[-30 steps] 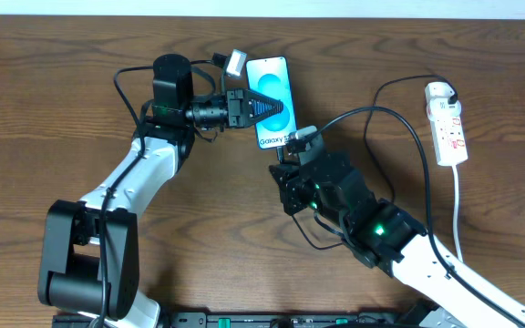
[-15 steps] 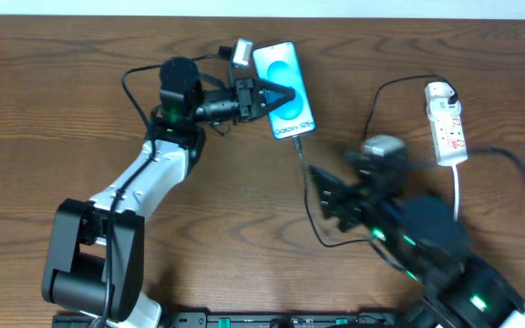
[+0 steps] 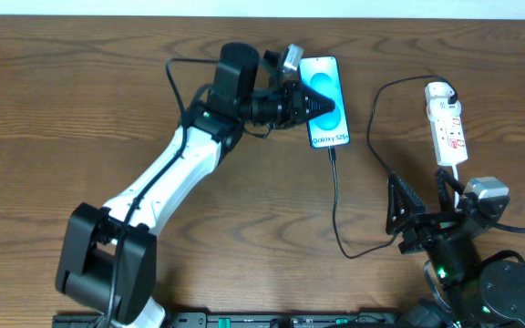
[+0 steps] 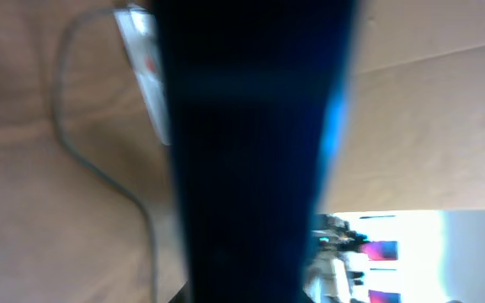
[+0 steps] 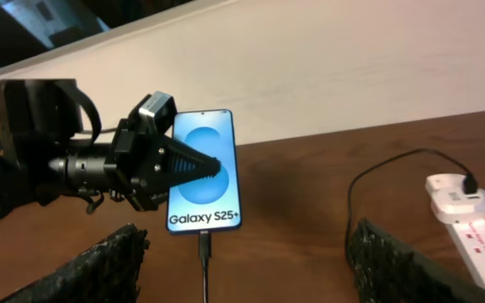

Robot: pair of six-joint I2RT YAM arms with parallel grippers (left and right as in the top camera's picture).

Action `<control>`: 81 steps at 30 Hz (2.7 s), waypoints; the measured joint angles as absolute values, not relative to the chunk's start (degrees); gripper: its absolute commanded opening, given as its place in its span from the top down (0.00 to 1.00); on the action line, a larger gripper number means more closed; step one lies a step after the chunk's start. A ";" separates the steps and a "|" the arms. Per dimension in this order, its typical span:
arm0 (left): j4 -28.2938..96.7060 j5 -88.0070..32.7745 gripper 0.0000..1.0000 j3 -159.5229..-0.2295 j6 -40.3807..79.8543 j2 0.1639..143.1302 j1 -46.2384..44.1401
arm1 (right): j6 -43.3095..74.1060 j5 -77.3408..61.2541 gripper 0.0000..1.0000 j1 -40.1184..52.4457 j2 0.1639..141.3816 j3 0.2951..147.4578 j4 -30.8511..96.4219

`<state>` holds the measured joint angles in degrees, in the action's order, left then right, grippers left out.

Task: Plug charger to phone and switch on socket
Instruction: 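Open the right gripper and move the left gripper lowering the phone, then lay the phone flat on the table with the left gripper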

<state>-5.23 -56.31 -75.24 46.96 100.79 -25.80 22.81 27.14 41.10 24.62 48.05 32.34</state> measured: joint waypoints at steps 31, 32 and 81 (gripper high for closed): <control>5.87 -58.30 0.92 -88.36 33.74 134.76 -25.61 | 22.81 29.43 0.20 41.10 24.62 48.05 35.59; 6.87 -57.60 0.93 -88.36 32.97 134.76 -25.61 | 22.83 29.45 0.20 41.10 24.62 48.05 35.59; 17.80 -51.48 0.15 -91.33 28.42 131.61 -25.76 | 22.83 29.45 0.15 41.10 32.56 48.05 35.77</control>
